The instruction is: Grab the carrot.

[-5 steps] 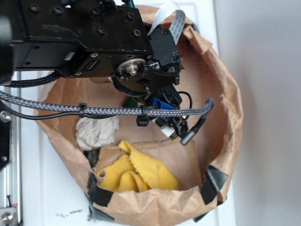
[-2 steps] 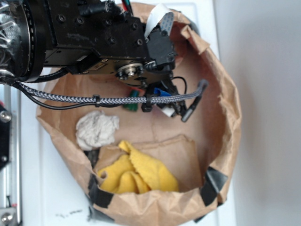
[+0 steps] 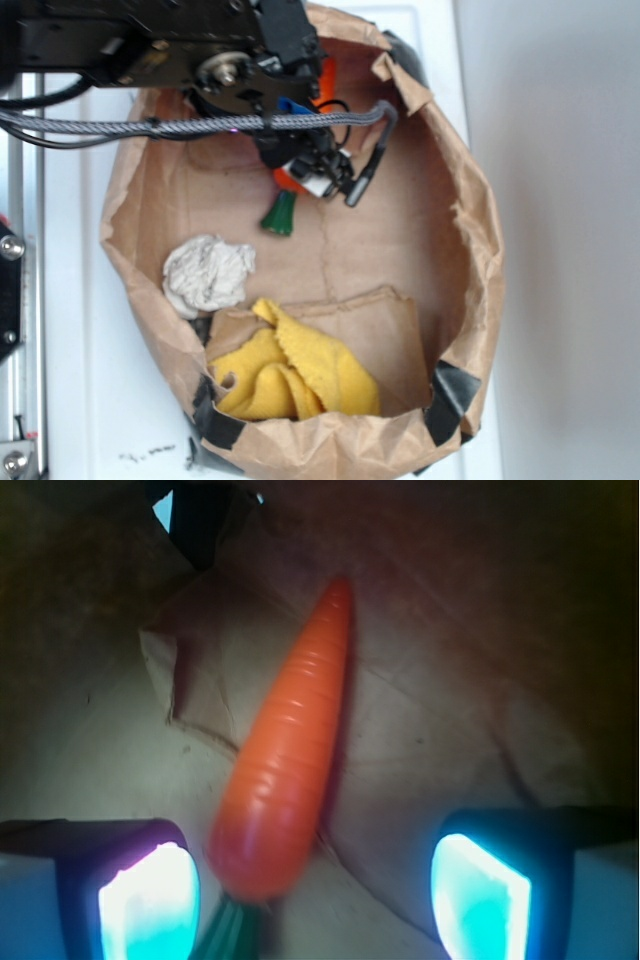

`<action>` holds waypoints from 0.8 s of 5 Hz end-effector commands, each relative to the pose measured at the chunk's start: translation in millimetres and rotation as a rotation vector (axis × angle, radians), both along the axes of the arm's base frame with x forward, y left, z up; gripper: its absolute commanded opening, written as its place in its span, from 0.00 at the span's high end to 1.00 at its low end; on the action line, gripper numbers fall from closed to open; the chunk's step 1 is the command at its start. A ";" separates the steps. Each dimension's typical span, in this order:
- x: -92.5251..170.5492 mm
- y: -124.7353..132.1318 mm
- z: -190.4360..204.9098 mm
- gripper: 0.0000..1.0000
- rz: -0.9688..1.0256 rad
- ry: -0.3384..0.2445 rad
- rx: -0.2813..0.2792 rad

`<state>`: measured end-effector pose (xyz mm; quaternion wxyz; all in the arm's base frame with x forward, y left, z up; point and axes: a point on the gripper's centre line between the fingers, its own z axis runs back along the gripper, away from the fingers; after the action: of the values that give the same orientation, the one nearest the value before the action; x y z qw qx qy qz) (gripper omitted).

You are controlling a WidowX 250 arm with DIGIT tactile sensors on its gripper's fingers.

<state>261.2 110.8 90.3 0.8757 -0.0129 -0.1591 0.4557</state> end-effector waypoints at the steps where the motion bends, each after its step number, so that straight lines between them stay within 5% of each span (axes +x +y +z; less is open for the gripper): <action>1: 2.9 23.6 -7.3 0.00 0.095 -0.065 0.127; 2: 14.8 22.3 -24.7 0.00 0.095 -0.118 0.058; 3: 22.1 13.2 -34.1 0.00 0.087 -0.108 0.082; 4: 38.2 7.6 -36.9 1.00 0.109 -0.098 0.074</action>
<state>296.9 111.3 37.7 0.8435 0.0099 -0.1971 0.4995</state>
